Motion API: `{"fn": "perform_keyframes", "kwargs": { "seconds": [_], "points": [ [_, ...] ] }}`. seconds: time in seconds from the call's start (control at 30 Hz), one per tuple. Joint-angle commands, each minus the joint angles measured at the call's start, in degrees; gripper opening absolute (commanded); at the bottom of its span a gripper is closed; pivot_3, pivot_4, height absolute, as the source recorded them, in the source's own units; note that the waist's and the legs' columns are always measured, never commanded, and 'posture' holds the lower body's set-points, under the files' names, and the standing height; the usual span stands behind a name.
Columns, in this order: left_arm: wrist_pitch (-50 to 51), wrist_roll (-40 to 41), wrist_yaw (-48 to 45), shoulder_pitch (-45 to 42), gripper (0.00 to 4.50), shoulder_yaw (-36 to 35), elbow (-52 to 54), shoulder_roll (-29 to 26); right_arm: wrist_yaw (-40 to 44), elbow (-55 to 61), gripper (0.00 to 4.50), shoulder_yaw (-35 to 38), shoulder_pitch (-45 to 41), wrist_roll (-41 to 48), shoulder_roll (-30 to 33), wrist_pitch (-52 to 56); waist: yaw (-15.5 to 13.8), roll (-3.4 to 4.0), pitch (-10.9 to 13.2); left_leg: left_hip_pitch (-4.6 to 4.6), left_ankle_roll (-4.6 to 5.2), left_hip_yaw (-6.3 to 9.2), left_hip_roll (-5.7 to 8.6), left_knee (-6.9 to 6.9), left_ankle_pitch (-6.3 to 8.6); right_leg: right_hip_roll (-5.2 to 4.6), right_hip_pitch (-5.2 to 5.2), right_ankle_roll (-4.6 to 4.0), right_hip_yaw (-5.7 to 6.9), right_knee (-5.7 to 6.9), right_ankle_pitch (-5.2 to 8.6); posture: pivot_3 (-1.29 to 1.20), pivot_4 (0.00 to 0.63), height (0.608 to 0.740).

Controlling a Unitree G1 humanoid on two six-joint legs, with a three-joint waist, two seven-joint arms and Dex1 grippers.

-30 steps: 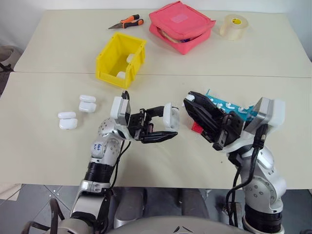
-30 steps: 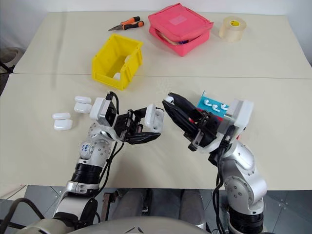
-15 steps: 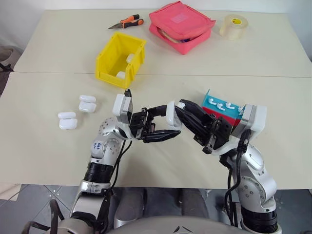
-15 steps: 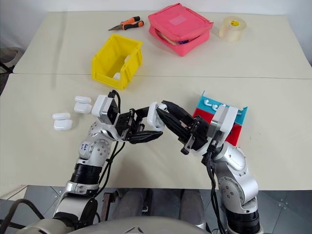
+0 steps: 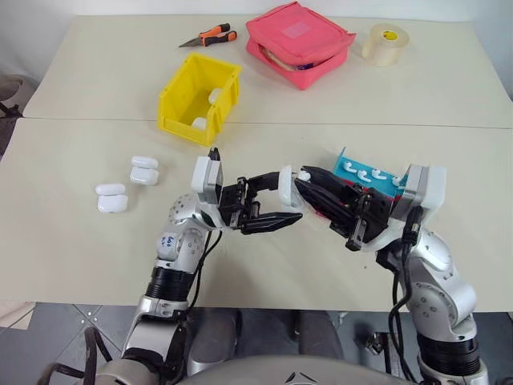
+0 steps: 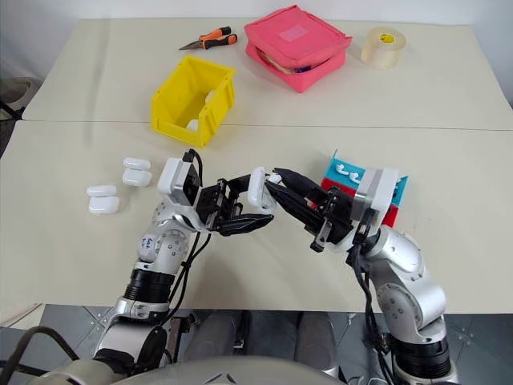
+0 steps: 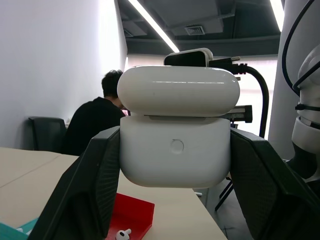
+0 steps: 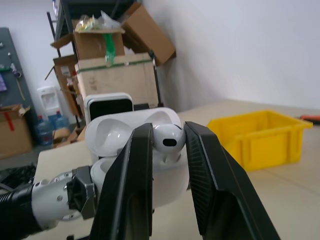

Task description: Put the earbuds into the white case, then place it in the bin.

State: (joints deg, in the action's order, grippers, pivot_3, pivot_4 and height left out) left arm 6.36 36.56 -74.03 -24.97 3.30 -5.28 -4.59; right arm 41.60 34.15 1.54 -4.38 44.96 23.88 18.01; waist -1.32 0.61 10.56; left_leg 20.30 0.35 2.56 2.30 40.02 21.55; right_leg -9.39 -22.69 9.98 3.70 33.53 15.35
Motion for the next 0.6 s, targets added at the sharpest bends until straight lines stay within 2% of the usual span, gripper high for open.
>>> {"fn": "perform_keyframes", "kwargs": {
  "seconds": [0.03, 0.13, 0.23, 0.37, 0.5, 0.53, 0.6],
  "points": [
    [-2.4, 1.0, -0.1, -2.1, 2.81, -0.2, 1.8, 1.5, 0.0, 0.1, 0.90, 0.2, -0.3, 2.1, 2.3, 3.9, 0.0, 0.00, 0.0, 0.00, 0.00, 0.00, 0.00, 0.00, 0.00, 0.00, 0.00, 0.00, 0.00, 0.00, 0.00, 0.00, 0.150, 0.740],
    [-3.3, 0.6, -1.3, -1.7, 2.81, 0.3, 1.7, 1.2, -0.1, -0.2, 0.90, 0.5, -1.6, 3.2, 3.1, 5.1, 0.0, 0.00, 0.0, 0.00, 0.00, 0.00, 0.00, 0.00, 0.00, 0.00, 0.00, 0.00, 0.00, -0.02, 0.00, 0.00, 0.150, 0.740],
    [-3.6, 0.5, -2.4, -1.3, 2.81, 0.8, 1.6, 1.0, -0.1, 0.0, 1.54, 0.5, -3.0, 4.7, 3.6, 6.7, 0.0, 0.00, 0.0, 0.01, 0.00, 0.00, 0.00, 0.00, 0.00, 0.00, 0.00, 0.00, 0.01, -0.03, 0.00, 0.00, 0.150, 0.740],
    [-4.3, 0.2, -3.5, -1.3, 2.81, 0.9, 0.7, 1.0, 0.5, 0.8, 2.90, 1.5, -3.8, 5.4, 4.9, 7.7, -0.1, 0.00, 0.0, 0.03, 0.00, 0.00, 0.01, 0.00, 0.00, 0.00, 0.00, 0.00, 0.01, -0.04, 0.00, 0.00, 0.150, 0.740],
    [-6.2, -0.6, -4.6, -1.4, 2.81, 0.4, -0.9, 0.8, 2.4, 2.3, 4.24, 5.8, -2.2, 7.5, 9.7, 9.1, -0.2, 0.00, 0.0, 0.06, 0.03, 0.01, 0.02, 0.00, 0.02, -0.01, 0.00, 0.00, 0.02, -0.07, 0.00, 0.00, 0.150, 0.740],
    [-6.7, -0.8, -4.7, -1.4, 2.81, 0.4, -1.2, 0.8, 3.0, 2.6, 4.44, 7.5, -1.4, 8.3, 11.2, 9.4, -0.2, -0.01, 0.0, 0.06, 0.03, 0.00, 0.02, 0.00, 0.02, -0.01, 0.00, 0.00, 0.03, -0.08, 0.00, 0.00, 0.150, 0.740],
    [-7.7, -1.2, -5.0, -1.1, 2.81, 0.1, -1.9, 0.1, 4.2, 2.9, 4.44, 12.8, 0.9, 10.0, 14.9, 10.0, -0.2, -0.02, 0.0, 0.10, 0.04, 0.01, 0.01, 0.00, 0.02, -0.01, 0.00, 0.00, 0.09, -0.10, 0.00, 0.00, 0.150, 0.740]
  ]
}}
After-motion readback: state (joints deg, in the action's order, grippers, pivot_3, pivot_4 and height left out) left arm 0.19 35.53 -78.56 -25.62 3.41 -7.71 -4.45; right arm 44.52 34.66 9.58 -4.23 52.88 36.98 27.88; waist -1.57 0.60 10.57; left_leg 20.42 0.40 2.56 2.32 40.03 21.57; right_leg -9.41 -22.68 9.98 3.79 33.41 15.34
